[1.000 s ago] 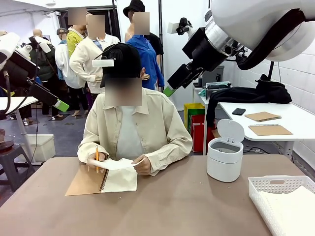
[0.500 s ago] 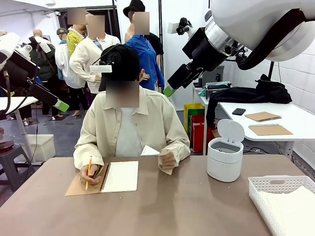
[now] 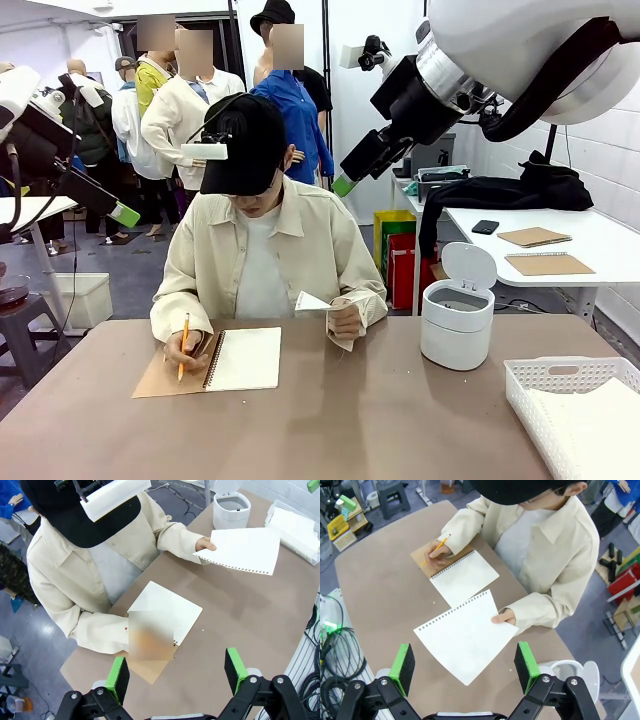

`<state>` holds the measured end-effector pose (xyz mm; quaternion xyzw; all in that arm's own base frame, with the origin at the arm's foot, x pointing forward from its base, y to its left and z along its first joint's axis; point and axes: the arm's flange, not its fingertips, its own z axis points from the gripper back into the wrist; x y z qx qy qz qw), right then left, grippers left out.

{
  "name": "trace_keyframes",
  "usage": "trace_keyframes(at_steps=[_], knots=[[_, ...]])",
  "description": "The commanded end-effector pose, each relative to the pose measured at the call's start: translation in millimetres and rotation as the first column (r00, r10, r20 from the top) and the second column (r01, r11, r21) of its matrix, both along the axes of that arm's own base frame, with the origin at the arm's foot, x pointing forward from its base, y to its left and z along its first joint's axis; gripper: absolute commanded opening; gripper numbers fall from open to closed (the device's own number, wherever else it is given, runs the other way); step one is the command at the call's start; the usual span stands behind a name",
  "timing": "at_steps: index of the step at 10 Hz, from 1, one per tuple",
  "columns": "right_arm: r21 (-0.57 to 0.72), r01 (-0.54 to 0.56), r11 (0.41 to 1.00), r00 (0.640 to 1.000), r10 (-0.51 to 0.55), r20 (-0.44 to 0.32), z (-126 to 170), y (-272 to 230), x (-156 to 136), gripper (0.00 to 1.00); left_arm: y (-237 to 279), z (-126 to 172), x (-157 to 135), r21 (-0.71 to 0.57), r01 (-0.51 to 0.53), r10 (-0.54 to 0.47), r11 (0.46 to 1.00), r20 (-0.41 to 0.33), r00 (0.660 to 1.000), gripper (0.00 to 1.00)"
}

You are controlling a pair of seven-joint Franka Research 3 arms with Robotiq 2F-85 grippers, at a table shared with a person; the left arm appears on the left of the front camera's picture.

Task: Sort the paper based on its condition.
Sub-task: If a person hands you a paper, place it in the Organizing basket , and if it's crumpled, put it in the Trash can.

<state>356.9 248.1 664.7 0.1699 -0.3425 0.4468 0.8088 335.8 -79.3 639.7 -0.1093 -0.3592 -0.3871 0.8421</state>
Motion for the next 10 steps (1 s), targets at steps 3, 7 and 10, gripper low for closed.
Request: trace_keyframes(at_steps=[3, 7, 10], knots=[[-0.006, -0.001, 1.0, 1.0, 0.001, -0.011, 0.8, 0.2, -0.1, 1.0, -0.2, 0.5, -0.2, -0.007, 0.0, 0.0, 1.0, -0.001, 1.0, 1.0], [0.03, 0.007, 1.0, 0.997, -0.005, -0.079, 0.5, -2.2, 2.2, 1.0, -0.2, 0.5, -0.2, -0.007, 0.0, 0.0, 1.0, -0.001, 1.0, 1.0], [0.076, 0.091, 0.993, 0.95, -0.063, -0.306, -8.2, -12.0, 26.4, 1.0, -0.2, 0.5, -0.2, -0.007, 0.0, 0.0, 1.0, -0.001, 1.0, 1.0]])
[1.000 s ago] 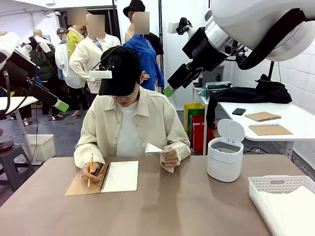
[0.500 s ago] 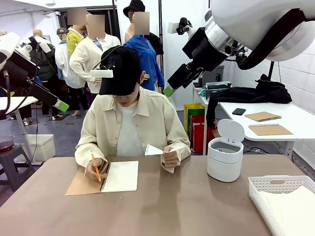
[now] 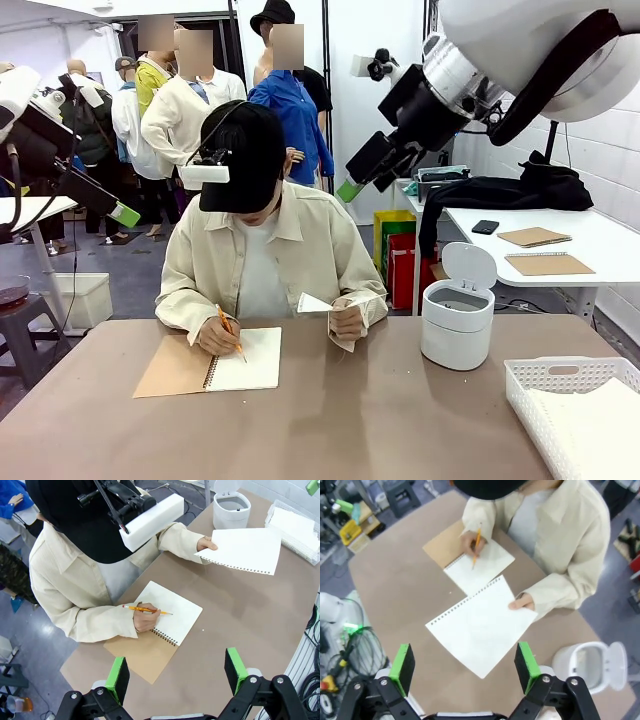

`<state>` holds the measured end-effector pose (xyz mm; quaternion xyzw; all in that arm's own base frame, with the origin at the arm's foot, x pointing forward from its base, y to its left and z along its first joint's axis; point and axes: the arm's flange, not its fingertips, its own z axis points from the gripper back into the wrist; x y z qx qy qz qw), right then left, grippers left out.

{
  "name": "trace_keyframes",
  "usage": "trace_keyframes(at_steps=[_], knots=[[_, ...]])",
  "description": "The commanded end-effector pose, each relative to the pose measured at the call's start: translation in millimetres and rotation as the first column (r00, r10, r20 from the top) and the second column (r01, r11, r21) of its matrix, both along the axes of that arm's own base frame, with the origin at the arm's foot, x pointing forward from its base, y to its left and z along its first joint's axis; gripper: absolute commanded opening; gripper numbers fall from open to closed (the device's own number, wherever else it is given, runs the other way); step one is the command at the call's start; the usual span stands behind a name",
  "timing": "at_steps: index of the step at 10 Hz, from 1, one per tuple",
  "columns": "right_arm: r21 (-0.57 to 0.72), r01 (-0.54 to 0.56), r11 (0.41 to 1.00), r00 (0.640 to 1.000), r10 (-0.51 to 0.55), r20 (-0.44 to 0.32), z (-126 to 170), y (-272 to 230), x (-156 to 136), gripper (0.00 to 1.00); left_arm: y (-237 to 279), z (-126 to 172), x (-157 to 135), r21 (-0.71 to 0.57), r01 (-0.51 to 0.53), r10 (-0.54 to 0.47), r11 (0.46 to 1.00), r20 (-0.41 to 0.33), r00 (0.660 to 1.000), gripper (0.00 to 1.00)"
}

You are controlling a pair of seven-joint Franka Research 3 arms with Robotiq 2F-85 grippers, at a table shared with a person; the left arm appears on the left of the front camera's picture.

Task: Sort the paper based on its condition.
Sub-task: If a person hands you a paper, place it in the Organizing basket , and if it's crumpled, put it in the Trash can.

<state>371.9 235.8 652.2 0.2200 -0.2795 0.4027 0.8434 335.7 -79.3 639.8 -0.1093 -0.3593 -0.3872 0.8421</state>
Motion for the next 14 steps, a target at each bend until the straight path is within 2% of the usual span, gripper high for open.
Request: trace_keyframes(at_steps=[1, 2, 4, 5, 6, 8, 9, 10, 11, 14], knots=[[0.046, 0.046, 0.998, 0.979, -0.036, -0.203, -2.7, -4.2, 19.4, 1.0, -0.2, 0.4, -0.1, -0.007, 0.0, 0.0, 1.0, -0.001, 1.0, 1.0], [0.061, 0.06, 0.996, 0.946, -0.037, -0.321, -14.7, -9.4, 31.8, 1.0, -0.2, 0.4, -0.1, -0.007, 0.0, 0.0, 1.0, -0.001, 1.0, 1.0], [0.124, 0.17, 0.978, 0.847, -0.08, -0.526, -47.5, -18.4, 63.5, 1.0, -0.2, 0.4, -0.1, -0.007, 0.0, 0.0, 1.0, -0.001, 1.0, 1.0], [0.129, 0.209, 0.969, 0.799, -0.093, -0.594, -63.1, -19.8, 73.2, 1.0, -0.2, 0.4, -0.1, -0.007, 0.0, 0.0, 1.0, -0.001, 1.0, 1.0], [0.063, 0.266, 0.962, 0.751, -0.165, -0.639, -78.1, -18.1, 78.7, 1.0, -0.2, 0.4, -0.1, -0.007, 0.0, 0.0, 1.0, -0.001, 1.0, 1.0], [-0.042, 0.387, 0.921, 0.607, -0.288, -0.741, -115.1, -12.5, 89.2, 1.0, -0.2, 0.4, -0.1, -0.007, 0.0, 0.0, 1.0, -0.001, 1.0, 1.0], [-0.053, 0.389, 0.92, 0.587, -0.291, -0.755, -128.5, -6.8, 88.9, 1.0, -0.2, 0.4, -0.1, -0.007, 0.0, 0.0, 1.0, -0.001, 1.0, 1.0], [-0.045, 0.343, 0.938, 0.657, -0.274, -0.703, -126.8, -2.1, 86.7, 1.0, -0.2, 0.4, -0.1, -0.007, 0.0, 0.0, 1.0, -0.001, 1.0, 1.0], [-0.036, 0.365, 0.93, 0.62, -0.272, -0.736, -126.8, -17.6, 90.5, 1.0, -0.2, 0.4, -0.1, -0.007, 0.0, 0.0, 1.0, -0.001, 1.0, 1.0], [-0.036, 0.365, 0.93, 0.62, -0.272, -0.736, -126.8, -17.6, 90.5, 1.0, -0.2, 0.4, -0.1, -0.007, 0.0, 0.0, 1.0, -0.001, 1.0, 1.0]])
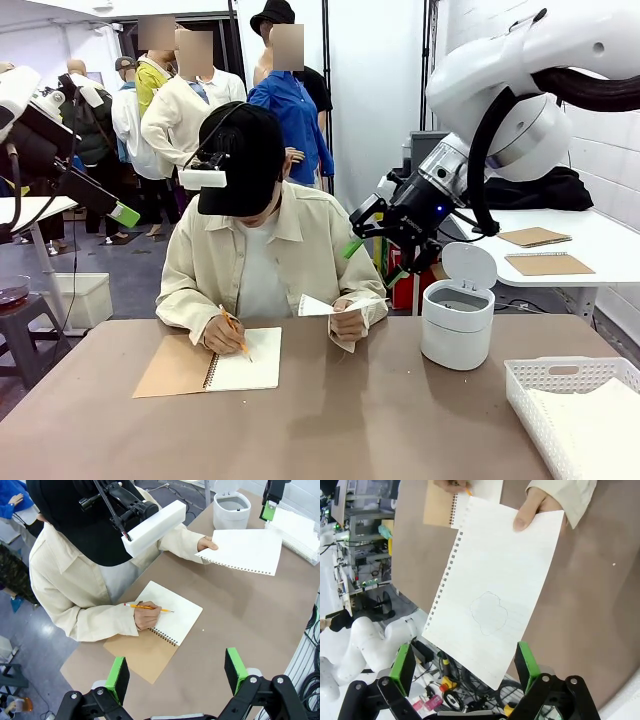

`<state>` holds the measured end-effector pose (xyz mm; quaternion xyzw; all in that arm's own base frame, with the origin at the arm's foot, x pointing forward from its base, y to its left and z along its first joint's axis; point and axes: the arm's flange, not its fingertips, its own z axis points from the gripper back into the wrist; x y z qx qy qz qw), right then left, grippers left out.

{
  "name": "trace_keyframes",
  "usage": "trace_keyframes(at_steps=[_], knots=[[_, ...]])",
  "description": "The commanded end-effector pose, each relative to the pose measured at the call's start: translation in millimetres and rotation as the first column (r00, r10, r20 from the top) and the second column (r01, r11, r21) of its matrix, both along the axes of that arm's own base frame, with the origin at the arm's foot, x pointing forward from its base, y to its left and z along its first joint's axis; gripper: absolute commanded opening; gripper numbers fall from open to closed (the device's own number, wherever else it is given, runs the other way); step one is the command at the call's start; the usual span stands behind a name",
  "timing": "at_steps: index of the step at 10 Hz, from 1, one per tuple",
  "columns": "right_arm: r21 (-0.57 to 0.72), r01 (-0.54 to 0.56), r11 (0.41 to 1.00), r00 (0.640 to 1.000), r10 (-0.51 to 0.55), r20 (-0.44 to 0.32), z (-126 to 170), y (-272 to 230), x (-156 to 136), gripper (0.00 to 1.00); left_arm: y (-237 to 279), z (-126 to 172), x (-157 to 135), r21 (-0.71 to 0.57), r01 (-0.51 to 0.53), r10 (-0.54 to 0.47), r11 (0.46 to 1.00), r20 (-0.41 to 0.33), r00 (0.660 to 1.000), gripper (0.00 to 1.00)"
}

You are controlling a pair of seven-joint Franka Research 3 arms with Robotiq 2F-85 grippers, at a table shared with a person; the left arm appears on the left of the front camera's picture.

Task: Sort the paper based on its condition.
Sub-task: If a person hands you a paper, place it in the Organizing basket , and if it's crumpled, put it in the Trash can.

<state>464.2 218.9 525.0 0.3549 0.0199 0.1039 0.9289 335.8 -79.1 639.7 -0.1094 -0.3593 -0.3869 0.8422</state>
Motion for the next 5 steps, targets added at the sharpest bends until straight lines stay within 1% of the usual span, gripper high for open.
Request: trace_keyframes(at_steps=[1, 2, 3, 4, 5], knots=[[-0.001, -0.005, 1.0, 1.0, 0.005, -0.002, -1.2, 2.6, -0.8, 1.0, -0.4, 0.5, -0.2, -0.006, 0.001, -0.001, 1.0, -0.001, 1.0, 1.0], [-0.027, 0.124, 0.992, 0.991, -0.125, -0.043, -12.1, -8.1, 13.9, 1.0, -0.4, 0.5, -0.2, -0.006, 0.001, -0.001, 1.0, -0.001, 1.0, 1.0], [-0.025, 0.169, 0.985, 0.98, -0.171, -0.098, -24.2, -18.6, 28.7, 1.0, -0.4, 0.5, -0.2, -0.006, 0.001, -0.001, 1.0, -0.001, 1.0, 1.0], [-0.011, 0.216, 0.976, 0.958, -0.214, -0.189, -35.5, -24.0, 36.2, 1.0, -0.4, 0.5, -0.2, -0.006, 0.001, -0.001, 1.0, -0.001, 1.0, 1.0], [0.046, 0.253, 0.966, 0.916, -0.224, -0.332, -49.8, -30.8, 43.8, 1.0, -0.4, 0.5, -0.2, -0.006, 0.001, -0.001, 1.0, -0.001, 1.0, 1.0]])
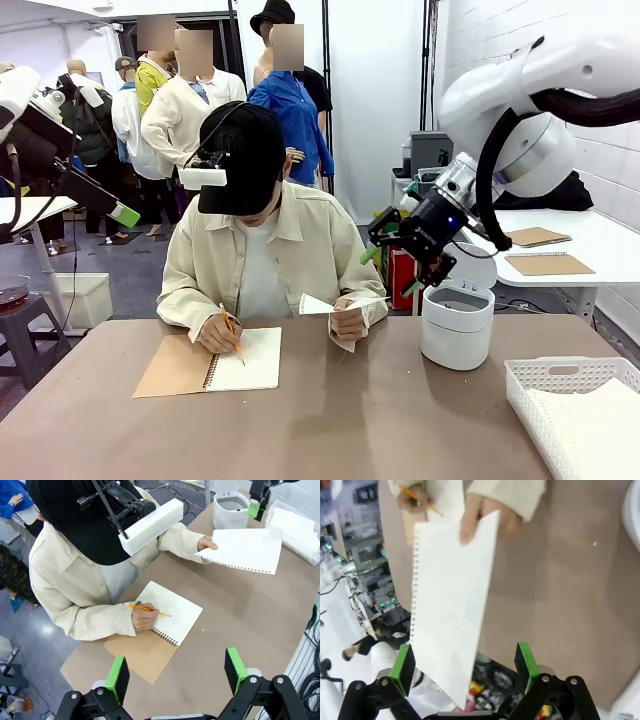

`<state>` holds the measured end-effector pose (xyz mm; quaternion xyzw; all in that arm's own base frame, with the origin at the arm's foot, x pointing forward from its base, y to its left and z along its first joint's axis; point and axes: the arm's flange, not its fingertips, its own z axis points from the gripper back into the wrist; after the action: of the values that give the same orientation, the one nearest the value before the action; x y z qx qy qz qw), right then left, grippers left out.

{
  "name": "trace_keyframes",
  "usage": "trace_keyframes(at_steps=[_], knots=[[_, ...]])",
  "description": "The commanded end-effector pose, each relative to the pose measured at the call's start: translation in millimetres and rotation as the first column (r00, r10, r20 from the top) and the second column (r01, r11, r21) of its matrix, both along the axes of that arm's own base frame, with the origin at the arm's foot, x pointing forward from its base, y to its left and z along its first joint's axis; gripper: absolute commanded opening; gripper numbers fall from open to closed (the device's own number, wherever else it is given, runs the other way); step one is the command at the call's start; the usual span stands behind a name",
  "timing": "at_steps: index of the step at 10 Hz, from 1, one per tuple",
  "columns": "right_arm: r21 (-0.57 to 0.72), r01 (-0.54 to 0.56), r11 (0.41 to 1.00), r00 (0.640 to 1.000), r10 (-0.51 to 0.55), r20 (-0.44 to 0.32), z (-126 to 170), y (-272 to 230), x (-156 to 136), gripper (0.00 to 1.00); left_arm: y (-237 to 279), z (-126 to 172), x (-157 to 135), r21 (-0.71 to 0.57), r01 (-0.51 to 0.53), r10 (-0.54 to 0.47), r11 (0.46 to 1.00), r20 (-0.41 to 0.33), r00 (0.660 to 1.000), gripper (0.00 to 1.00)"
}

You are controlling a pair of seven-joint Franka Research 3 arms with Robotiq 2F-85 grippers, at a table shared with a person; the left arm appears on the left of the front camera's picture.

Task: Sort the paper based on its condition.
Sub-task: If a person hands you a paper, place it in the Organizing basket , and if it's crumpled, put it in the Trash can.

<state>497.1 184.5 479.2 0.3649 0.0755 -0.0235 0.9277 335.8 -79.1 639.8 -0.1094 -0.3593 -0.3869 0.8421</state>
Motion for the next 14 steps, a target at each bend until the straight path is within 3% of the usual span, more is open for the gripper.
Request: trace_keyframes(at_steps=[1, 3, 6, 11, 13, 14], knots=[[0.148, 0.101, 0.984, 0.973, -0.067, -0.22, -17.9, 0.9, 15.5, 1.0, -0.4, 0.4, -0.1, -0.006, 0.001, -0.001, 1.0, -0.001, 1.0, 1.0], [0.23, 0.183, 0.956, 0.937, -0.099, -0.334, -39.4, 5.8, 21.7, 1.0, -0.4, 0.4, -0.1, -0.006, 0.001, -0.001, 1.0, -0.001, 1.0, 1.0], [0.279, 0.233, 0.931, 0.909, -0.106, -0.404, -60.3, 18.9, 19.9, 1.0, -0.4, 0.4, -0.1, -0.006, 0.001, -0.001, 1.0, -0.001, 1.0, 1.0], [0.302, 0.173, 0.938, 0.906, -0.031, -0.423, -74.8, 33.0, 11.3, 1.0, -0.4, 0.4, -0.1, -0.006, 0.001, -0.001, 1.0, -0.001, 1.0, 1.0], [0.289, 0.21, 0.934, 0.906, -0.074, -0.418, -69.2, 28.2, 12.6, 1.0, -0.4, 0.4, -0.1, -0.006, 0.001, -0.001, 1.0, -0.001, 1.0, 1.0], [0.291, 0.2, 0.935, 0.904, -0.062, -0.423, -70.8, 30.7, 10.8, 0.8, -0.4, 0.4, -0.1, -0.006, 0.001, -0.001, 1.0, -0.001, 1.0, 1.0]])
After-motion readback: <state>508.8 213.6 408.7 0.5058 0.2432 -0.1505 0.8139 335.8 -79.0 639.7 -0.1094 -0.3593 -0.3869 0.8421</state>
